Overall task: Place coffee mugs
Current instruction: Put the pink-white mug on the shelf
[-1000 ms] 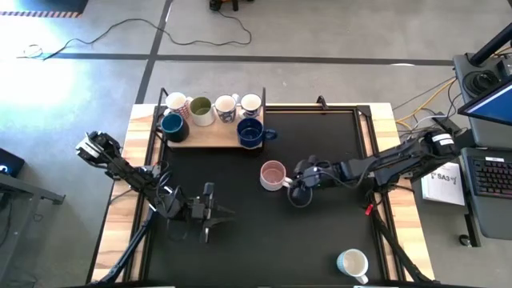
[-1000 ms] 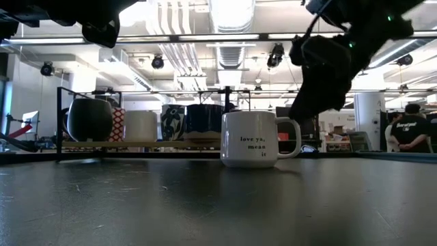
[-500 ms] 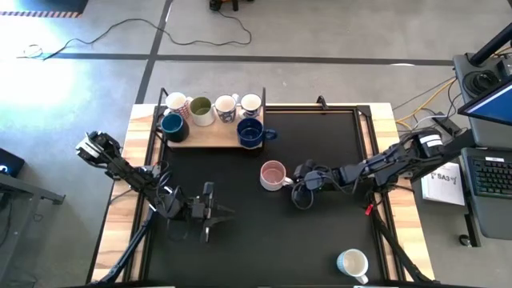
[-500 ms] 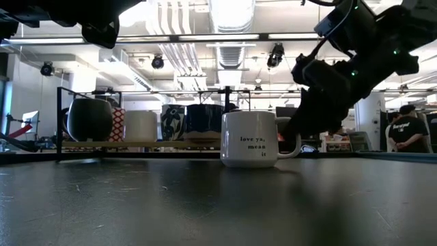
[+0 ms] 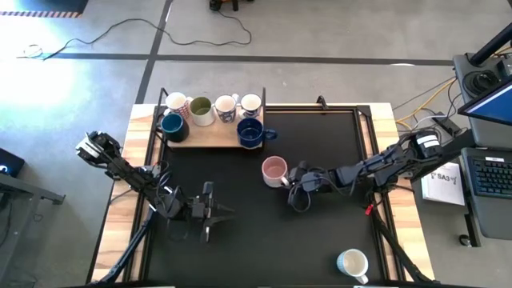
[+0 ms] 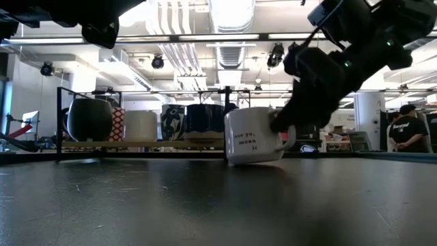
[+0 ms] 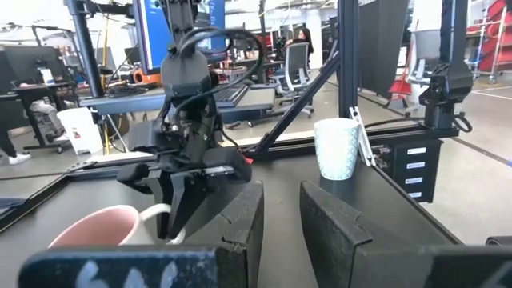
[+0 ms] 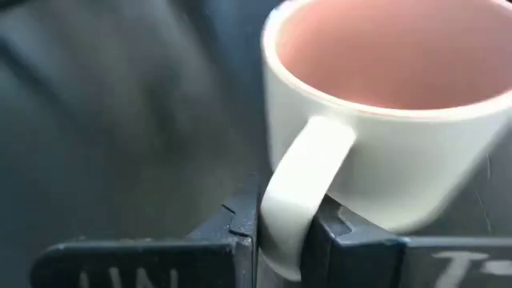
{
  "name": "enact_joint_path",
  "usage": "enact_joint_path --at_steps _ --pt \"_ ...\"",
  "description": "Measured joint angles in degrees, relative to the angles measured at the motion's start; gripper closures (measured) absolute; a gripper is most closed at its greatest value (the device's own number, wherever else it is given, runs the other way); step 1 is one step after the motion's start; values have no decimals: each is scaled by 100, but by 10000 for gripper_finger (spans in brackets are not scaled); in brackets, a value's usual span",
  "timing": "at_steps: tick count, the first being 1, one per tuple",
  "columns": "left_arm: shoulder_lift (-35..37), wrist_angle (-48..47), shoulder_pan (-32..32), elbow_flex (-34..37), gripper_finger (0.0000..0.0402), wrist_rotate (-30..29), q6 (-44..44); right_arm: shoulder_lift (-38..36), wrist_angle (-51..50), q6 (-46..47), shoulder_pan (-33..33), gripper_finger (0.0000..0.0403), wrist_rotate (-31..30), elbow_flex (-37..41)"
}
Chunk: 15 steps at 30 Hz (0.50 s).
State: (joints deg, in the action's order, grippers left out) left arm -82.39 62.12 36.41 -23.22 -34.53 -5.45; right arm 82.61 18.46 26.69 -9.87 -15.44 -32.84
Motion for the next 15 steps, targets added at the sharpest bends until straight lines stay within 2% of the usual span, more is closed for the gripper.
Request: enact_joint_path --at_steps 6,15 --pt "34 2 35 0 335 -117 -64 2 -138 -212 0 371 196 -364" --pt "178 4 400 0 335 -878 -474 9 -144 -749 0 383 221 -727"
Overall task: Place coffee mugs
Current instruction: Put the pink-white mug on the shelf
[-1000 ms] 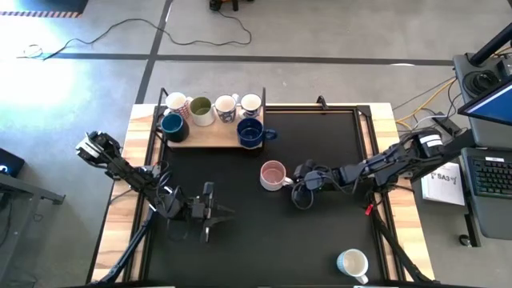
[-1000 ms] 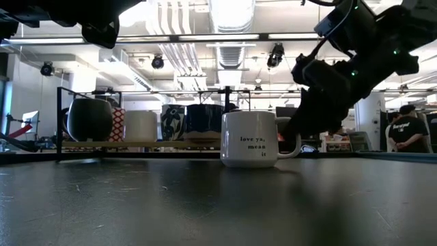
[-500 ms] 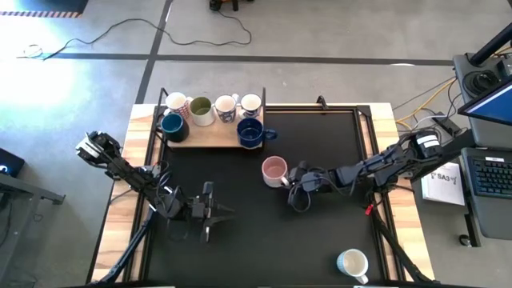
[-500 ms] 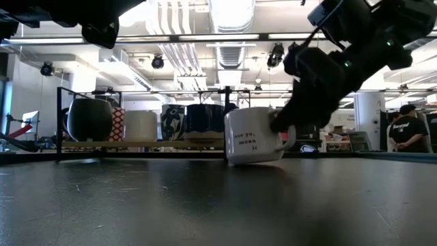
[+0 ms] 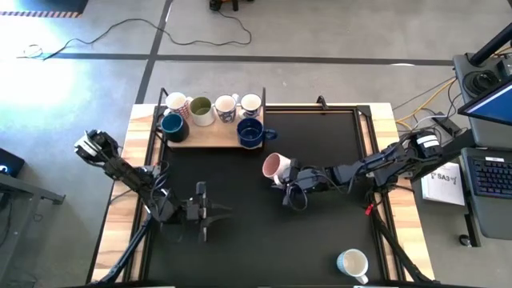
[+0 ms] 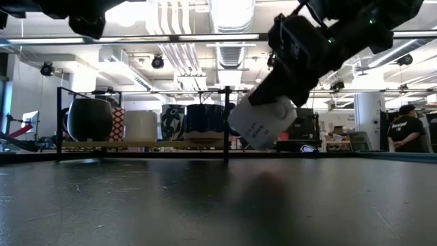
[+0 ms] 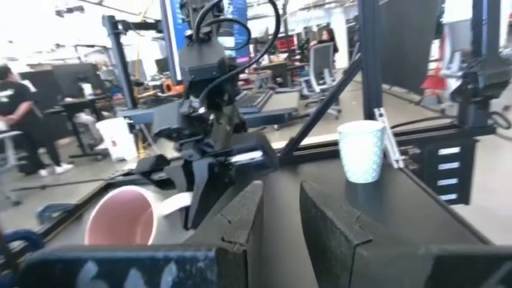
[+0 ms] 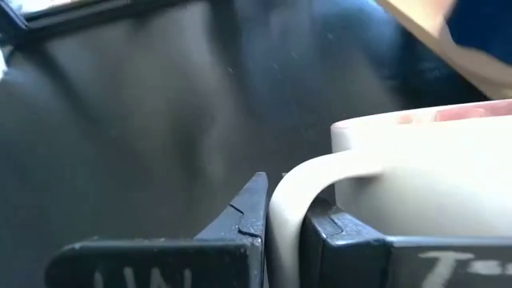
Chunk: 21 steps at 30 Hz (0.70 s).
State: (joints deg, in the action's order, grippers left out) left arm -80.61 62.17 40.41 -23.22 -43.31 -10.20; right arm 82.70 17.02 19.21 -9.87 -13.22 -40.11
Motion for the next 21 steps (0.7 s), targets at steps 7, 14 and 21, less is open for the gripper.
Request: enact_joint_path --at_steps 7,14,21 --pt "10 -1 426 -41 335 -1009 -293 0 654 -348 0 383 37 -86" --pt "10 -3 572 -131 335 -1328 -537 389 2080 -744 4 382 294 -88" --pt "10 -6 583 -131 335 -1333 -540 1362 4200 -1306 35 381 696 -88"
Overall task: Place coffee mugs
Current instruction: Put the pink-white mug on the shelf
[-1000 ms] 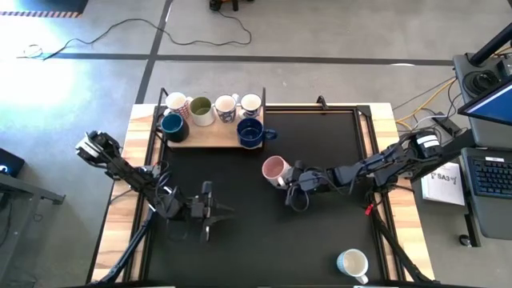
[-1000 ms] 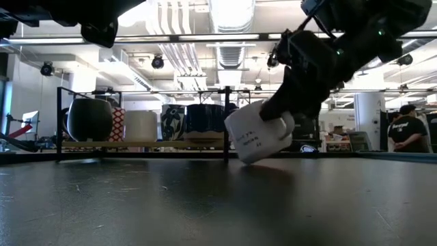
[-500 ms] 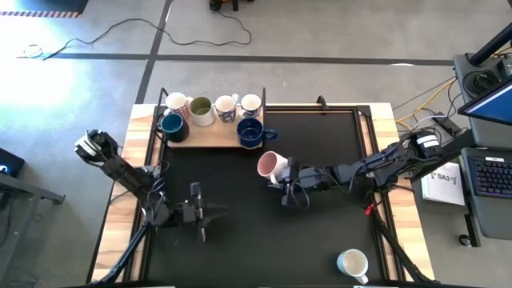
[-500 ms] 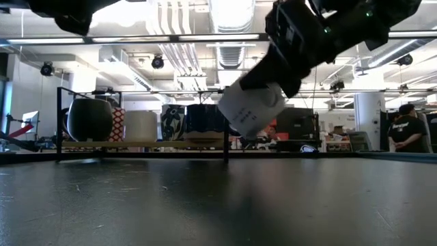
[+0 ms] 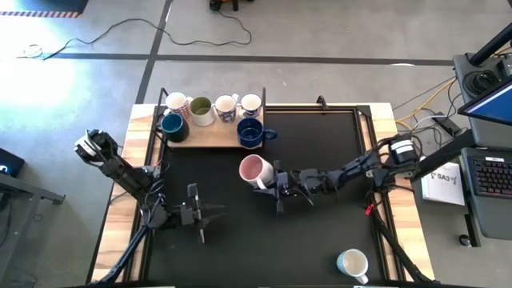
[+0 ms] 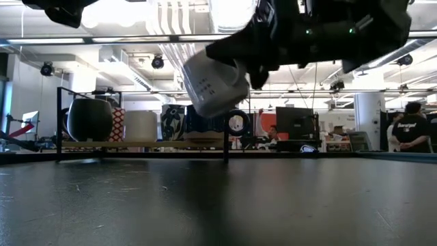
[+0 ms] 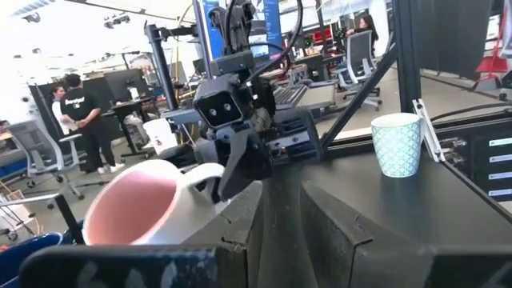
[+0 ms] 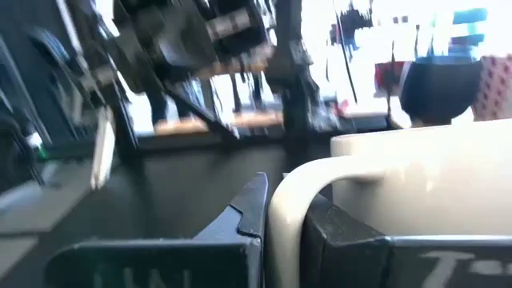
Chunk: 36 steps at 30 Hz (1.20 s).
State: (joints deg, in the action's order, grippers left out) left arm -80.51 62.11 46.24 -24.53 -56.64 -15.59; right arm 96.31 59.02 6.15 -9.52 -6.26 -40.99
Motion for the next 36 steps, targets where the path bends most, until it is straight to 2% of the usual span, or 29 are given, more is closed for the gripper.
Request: enact_joint_path --at_steps 3,6,14,19,36 --pt "0 3 10 0 335 0 0 366 941 -111 82 381 186 -11" --pt "0 2 11 0 335 0 0 715 1267 -79 174 381 291 -188" --pt "0 1 100 6 335 -1 -1 1246 1287 -59 389 381 948 -780" --pt "0 0 183 16 335 -223 -19 1496 1397 -132 597 381 905 -1040" --pt "0 -6 371 28 335 -304 -22 3035 1528 -3 874 381 1082 -2918"
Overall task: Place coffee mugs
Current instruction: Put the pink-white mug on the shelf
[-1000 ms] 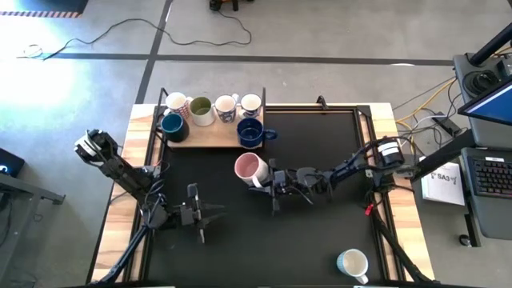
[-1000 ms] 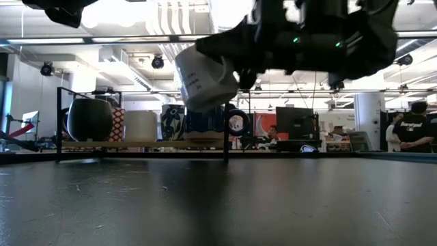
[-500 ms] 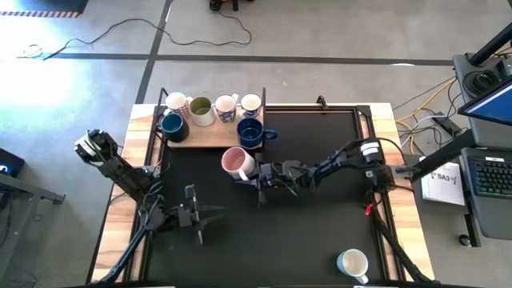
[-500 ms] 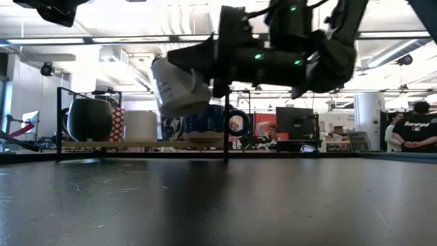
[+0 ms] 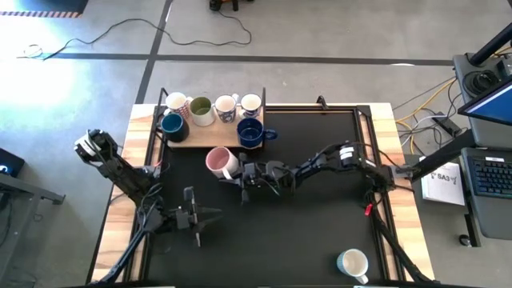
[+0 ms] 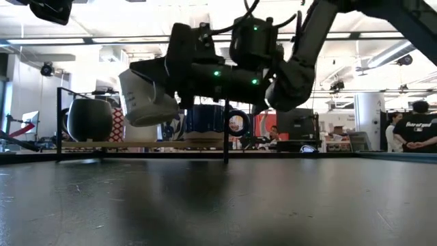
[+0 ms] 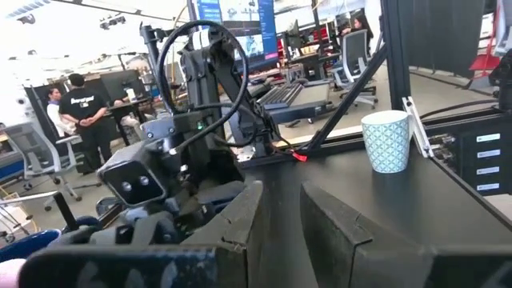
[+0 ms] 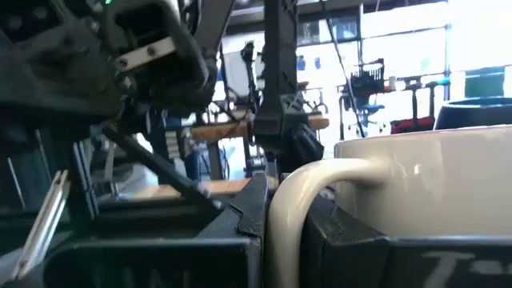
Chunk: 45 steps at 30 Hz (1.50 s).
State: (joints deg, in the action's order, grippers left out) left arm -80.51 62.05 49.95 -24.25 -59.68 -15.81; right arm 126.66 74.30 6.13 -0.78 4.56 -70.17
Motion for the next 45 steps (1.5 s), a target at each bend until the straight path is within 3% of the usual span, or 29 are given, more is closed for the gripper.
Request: enact_joint_path --at_steps 8,15,29,45 --pt "0 6 101 0 335 -155 2 627 1130 688 210 381 -26 -370" --pt "0 5 151 -7 335 -291 -15 1014 1194 679 261 381 -1 -882" --pt "0 5 204 -7 335 -297 -19 1402 1103 723 394 381 -365 -1661" --pt "0 5 226 -4 335 -295 -20 1446 -50 588 530 381 -938 -2160"
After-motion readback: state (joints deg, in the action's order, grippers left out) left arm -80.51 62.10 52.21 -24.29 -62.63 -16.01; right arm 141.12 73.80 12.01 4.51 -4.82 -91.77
